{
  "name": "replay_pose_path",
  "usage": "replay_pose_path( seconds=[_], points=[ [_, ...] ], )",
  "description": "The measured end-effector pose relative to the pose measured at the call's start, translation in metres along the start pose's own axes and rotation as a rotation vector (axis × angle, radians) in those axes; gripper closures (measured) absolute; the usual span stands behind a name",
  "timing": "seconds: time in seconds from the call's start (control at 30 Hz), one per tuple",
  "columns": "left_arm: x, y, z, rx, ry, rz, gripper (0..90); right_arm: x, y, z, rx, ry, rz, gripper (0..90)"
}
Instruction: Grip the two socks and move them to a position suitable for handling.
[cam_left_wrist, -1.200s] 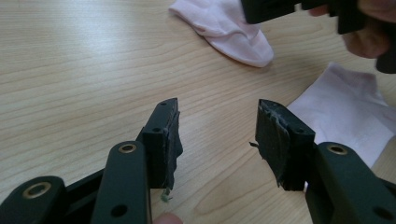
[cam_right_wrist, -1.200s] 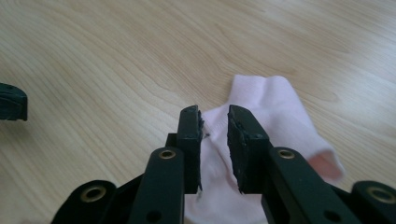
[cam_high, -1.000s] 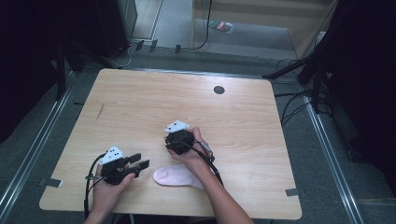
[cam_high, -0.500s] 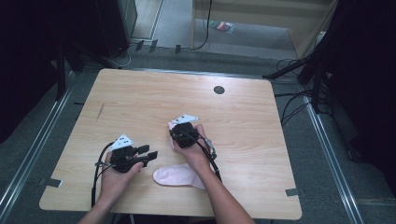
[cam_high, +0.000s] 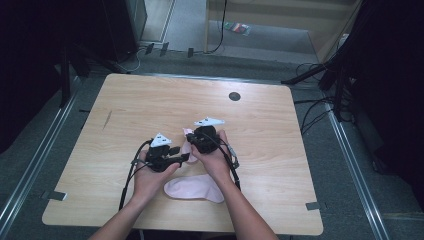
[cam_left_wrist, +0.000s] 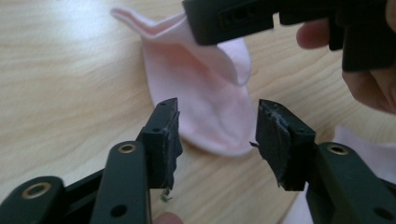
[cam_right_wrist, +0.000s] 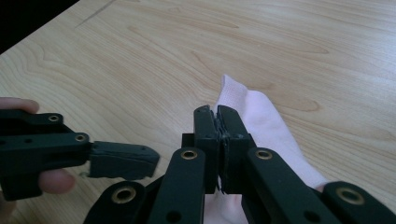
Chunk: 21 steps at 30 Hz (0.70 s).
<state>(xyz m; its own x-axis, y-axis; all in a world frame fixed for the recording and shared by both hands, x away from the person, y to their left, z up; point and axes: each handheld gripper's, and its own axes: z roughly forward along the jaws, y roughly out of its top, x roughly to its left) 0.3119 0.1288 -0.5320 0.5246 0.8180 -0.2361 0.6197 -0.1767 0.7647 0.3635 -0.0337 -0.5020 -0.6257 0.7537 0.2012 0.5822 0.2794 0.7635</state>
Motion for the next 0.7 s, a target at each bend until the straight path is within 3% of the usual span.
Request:
replay_pose_path(
  seconds=[0.03, 0.17, 0.3, 0.4, 0.47, 0.5, 0.53, 0.57, 0.6, 0.63, 0.67, 0.7],
  points=[
    [0.000, 0.003, 0.008, 0.035, 0.032, -0.001, 54.2, -0.002, 0.000, -0.001, -0.002, 0.002, 0.012, 88.6],
    [-0.001, 0.005, 0.020, 0.074, 0.022, -0.022, 61.7, -0.007, 0.001, -0.004, -0.006, -0.002, 0.055, 88.6],
    [-0.006, 0.004, 0.026, 0.094, 0.046, 0.026, 70.5, -0.014, 0.003, -0.011, -0.019, -0.008, 0.080, 88.6],
    [0.002, 0.005, 0.024, 0.112, 0.020, 0.016, 87.3, -0.025, 0.004, -0.020, -0.032, -0.037, 0.091, 88.6],
    [0.004, 0.005, 0.023, 0.116, 0.014, 0.025, 87.9, -0.027, 0.004, -0.023, -0.037, -0.045, 0.096, 88.6],
    [0.003, 0.005, 0.021, 0.125, 0.031, 0.055, 88.9, -0.036, 0.004, -0.031, -0.059, -0.071, 0.118, 88.7],
    [0.003, 0.005, 0.021, 0.125, 0.031, 0.055, 89.1, -0.036, 0.004, -0.031, -0.059, -0.071, 0.118, 88.7],
    [0.003, 0.005, 0.019, 0.129, 0.073, 0.093, 89.1, -0.039, 0.004, -0.034, -0.062, -0.088, 0.126, 88.7],
    [0.005, 0.005, 0.017, 0.137, 0.084, 0.108, 89.4, -0.046, 0.004, -0.039, -0.065, -0.110, 0.144, 88.7],
    [0.008, 0.005, 0.015, 0.139, 0.088, 0.105, 89.8, -0.060, 0.003, -0.047, -0.066, -0.146, 0.184, 88.9],
    [0.012, 0.005, 0.013, 0.135, 0.097, 0.093, 89.8, -0.060, 0.003, -0.047, -0.066, -0.146, 0.184, 88.9],
    [0.022, 0.005, 0.008, 0.134, 0.090, 0.093, 89.9, -0.074, 0.000, -0.055, -0.067, -0.163, 0.234, 89.2]
  ],
)
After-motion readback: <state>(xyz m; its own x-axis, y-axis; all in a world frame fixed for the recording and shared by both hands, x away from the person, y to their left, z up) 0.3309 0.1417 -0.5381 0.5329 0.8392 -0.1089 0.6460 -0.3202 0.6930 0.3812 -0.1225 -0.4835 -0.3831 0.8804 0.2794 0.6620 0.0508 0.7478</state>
